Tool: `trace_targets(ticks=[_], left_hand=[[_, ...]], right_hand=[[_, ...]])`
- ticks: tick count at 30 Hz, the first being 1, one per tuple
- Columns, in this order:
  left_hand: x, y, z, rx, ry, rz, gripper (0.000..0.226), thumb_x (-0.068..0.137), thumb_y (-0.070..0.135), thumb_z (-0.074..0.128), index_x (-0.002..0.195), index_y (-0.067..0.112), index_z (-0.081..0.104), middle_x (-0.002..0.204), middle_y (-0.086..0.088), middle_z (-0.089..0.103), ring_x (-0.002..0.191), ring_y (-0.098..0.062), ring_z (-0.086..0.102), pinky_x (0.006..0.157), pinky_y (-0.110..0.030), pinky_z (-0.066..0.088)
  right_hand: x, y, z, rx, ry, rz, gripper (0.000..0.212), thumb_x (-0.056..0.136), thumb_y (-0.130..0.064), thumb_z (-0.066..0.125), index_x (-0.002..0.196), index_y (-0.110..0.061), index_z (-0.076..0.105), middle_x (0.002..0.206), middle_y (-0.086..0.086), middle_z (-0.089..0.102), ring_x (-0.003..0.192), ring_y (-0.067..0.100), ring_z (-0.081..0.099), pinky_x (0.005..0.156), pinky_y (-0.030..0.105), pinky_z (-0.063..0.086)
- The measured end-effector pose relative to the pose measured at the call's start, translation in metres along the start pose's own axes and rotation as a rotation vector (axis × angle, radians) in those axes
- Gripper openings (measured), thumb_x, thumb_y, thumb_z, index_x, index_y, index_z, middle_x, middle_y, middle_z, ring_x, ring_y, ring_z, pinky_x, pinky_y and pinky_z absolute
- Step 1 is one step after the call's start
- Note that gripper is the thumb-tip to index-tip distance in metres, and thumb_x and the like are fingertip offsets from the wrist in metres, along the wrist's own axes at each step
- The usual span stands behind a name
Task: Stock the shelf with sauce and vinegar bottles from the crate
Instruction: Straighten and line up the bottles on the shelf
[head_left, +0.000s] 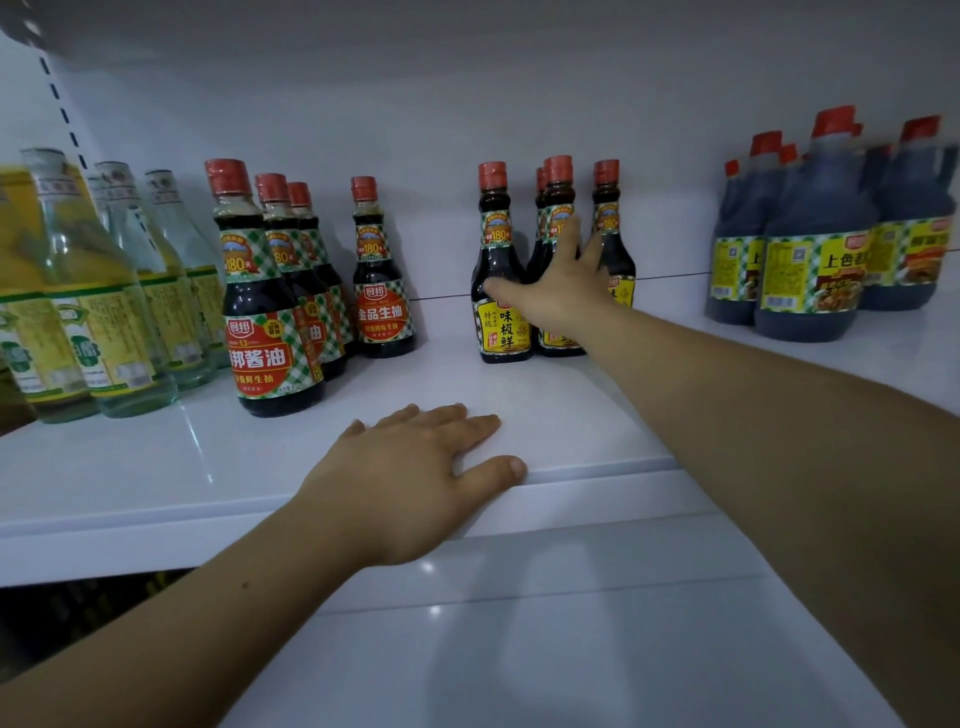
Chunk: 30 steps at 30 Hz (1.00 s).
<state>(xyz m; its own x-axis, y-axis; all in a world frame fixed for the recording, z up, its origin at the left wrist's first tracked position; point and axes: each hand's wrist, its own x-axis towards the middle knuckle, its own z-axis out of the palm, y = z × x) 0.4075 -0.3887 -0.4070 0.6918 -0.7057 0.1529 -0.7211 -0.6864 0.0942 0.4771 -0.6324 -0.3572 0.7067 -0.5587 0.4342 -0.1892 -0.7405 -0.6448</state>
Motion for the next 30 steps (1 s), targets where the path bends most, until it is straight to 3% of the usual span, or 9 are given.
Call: trace_targets(ticks=[4, 14, 21, 30], left_hand=[[0.000, 0.000, 0.000, 0.007, 0.003, 0.005, 0.093, 0.054, 0.088, -0.003, 0.140, 0.057, 0.016, 0.153, 0.025, 0.016, 0.143, -0.010, 0.013, 0.114, -0.045, 0.012], [0.000, -0.001, 0.001, 0.008, 0.001, 0.011, 0.094, 0.055, 0.087, -0.003, 0.141, 0.055, 0.017, 0.154, 0.022, 0.018, 0.143, -0.012, 0.014, 0.114, -0.047, 0.015], [-0.001, 0.000, 0.000, 0.004, 0.006, 0.010, 0.093, 0.056, 0.088, -0.001, 0.141, 0.055, 0.017, 0.154, 0.021, 0.016, 0.144, -0.012, 0.013, 0.115, -0.048, 0.014], [0.002, -0.004, 0.002, 0.007, 0.022, 0.013, 0.095, 0.054, 0.090, -0.003, 0.140, 0.055, 0.017, 0.154, 0.022, 0.018, 0.143, -0.012, 0.014, 0.115, -0.048, 0.015]], right_hand=[[-0.003, -0.006, 0.007, -0.162, -0.004, 0.013, 0.130, 0.072, -0.070, 0.066, 0.147, -0.021, -0.028, 0.160, 0.013, -0.013, 0.145, 0.043, -0.003, 0.112, 0.057, 0.020], [-0.013, -0.003, 0.004, -0.173, -0.021, -0.002, 0.122, 0.077, -0.070, 0.060, 0.148, -0.022, -0.028, 0.161, 0.011, -0.013, 0.146, 0.038, -0.003, 0.113, 0.053, 0.021], [-0.016, -0.015, 0.011, -0.257, 0.043, 0.021, 0.130, 0.065, -0.085, 0.055, 0.147, -0.025, -0.026, 0.158, 0.005, -0.026, 0.144, 0.040, -0.017, 0.099, 0.076, 0.022], [-0.007, -0.016, 0.018, -0.252, 0.030, 0.033, 0.130, 0.066, -0.084, 0.055, 0.146, -0.025, -0.030, 0.158, 0.008, -0.025, 0.144, 0.044, -0.012, 0.104, 0.067, 0.029]])
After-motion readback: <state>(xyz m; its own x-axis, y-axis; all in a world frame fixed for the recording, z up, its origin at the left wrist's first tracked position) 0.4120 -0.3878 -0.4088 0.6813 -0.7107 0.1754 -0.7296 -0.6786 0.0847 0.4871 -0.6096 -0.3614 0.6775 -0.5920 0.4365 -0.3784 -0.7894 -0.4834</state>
